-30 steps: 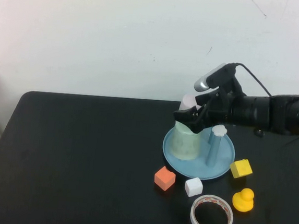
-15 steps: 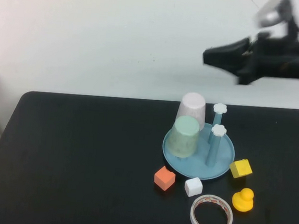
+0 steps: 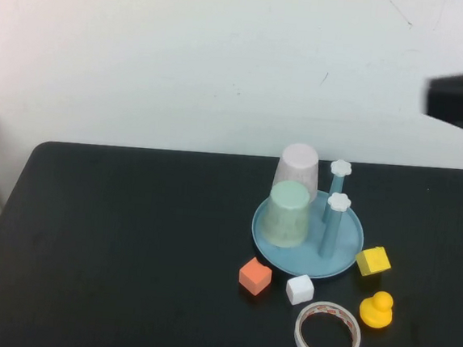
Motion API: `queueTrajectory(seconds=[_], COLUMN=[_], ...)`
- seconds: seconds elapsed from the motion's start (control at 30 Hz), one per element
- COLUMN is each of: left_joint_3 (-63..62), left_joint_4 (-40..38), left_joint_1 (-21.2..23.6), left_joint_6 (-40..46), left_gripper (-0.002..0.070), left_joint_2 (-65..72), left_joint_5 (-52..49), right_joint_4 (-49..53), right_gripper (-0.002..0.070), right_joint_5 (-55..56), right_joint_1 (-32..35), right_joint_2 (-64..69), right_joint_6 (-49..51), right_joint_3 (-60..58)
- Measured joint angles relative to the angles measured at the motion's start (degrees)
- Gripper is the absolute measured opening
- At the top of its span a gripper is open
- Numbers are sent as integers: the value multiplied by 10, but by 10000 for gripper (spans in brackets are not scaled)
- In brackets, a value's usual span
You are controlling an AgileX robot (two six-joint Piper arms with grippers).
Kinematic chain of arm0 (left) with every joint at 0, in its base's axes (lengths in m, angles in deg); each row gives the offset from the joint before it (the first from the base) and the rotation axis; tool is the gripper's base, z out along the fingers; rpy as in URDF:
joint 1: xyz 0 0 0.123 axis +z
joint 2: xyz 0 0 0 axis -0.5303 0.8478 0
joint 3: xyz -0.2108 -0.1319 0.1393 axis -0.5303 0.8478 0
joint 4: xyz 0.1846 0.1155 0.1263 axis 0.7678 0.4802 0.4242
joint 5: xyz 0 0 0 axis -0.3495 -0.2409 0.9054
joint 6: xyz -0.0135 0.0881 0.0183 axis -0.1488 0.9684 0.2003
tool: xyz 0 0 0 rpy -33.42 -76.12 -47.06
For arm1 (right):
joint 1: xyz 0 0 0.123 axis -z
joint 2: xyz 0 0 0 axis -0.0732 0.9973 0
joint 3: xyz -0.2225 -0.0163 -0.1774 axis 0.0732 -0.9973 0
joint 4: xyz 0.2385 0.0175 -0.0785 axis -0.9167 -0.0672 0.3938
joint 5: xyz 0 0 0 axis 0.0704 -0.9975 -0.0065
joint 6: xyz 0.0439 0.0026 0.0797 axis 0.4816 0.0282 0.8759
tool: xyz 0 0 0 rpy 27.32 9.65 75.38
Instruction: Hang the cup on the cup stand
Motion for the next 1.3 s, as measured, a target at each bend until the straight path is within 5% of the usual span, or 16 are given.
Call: queueTrajectory(seconds=[0.2, 0.53, 1.3], left_joint_3=[0, 0, 0], left_joint_4=[0, 0, 0], left_joint_1=[0, 0, 0], left_joint_6=[0, 0, 2], left_gripper=[0, 0, 0], left_joint_2=[0, 0, 0], left_joint_5=[0, 0, -27], right_joint_4=[63, 129, 178], right_gripper=[6, 5, 0], right_joint_5=[119, 145, 488], right_joint_1=[-2, -12, -10], right_joint_2=[-189, -424, -623], right_joint_6=[39, 89, 194], right_joint_3=[-118, -240, -481])
